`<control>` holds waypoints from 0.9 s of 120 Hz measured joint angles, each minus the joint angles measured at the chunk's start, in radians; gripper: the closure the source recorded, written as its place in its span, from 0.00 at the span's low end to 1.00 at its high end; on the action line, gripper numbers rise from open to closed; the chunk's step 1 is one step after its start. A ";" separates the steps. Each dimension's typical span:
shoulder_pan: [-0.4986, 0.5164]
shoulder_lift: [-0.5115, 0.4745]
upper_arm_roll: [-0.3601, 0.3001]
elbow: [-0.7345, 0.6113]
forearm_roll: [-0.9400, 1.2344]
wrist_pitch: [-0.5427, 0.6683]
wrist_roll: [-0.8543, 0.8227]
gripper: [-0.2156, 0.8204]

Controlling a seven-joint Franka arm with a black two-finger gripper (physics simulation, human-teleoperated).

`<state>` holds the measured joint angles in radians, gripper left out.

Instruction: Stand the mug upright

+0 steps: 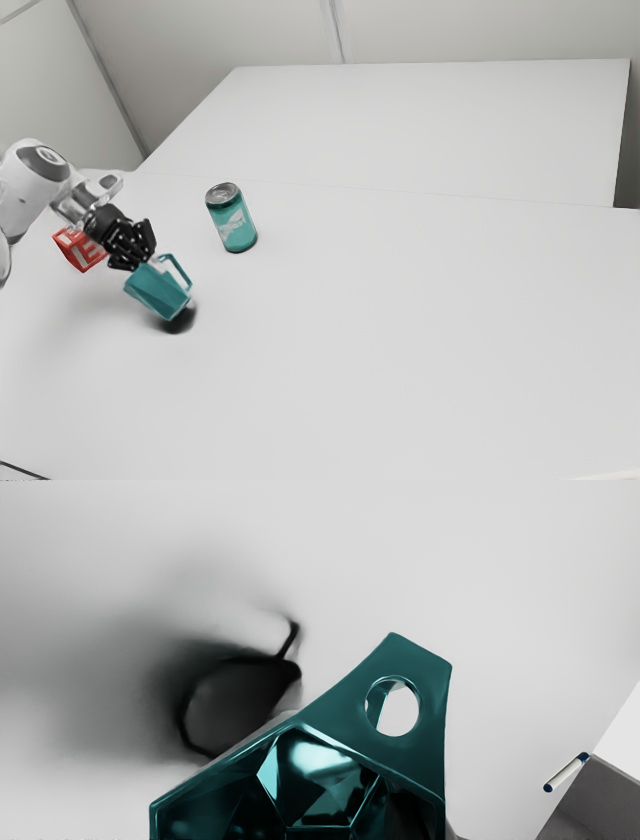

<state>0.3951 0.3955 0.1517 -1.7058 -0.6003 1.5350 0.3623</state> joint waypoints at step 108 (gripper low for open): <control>-0.332 -0.326 -0.242 -0.412 0.631 0.714 -0.471 0.96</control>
<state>0.0630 0.0696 -0.0906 -2.1174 0.0307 2.2492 -0.1084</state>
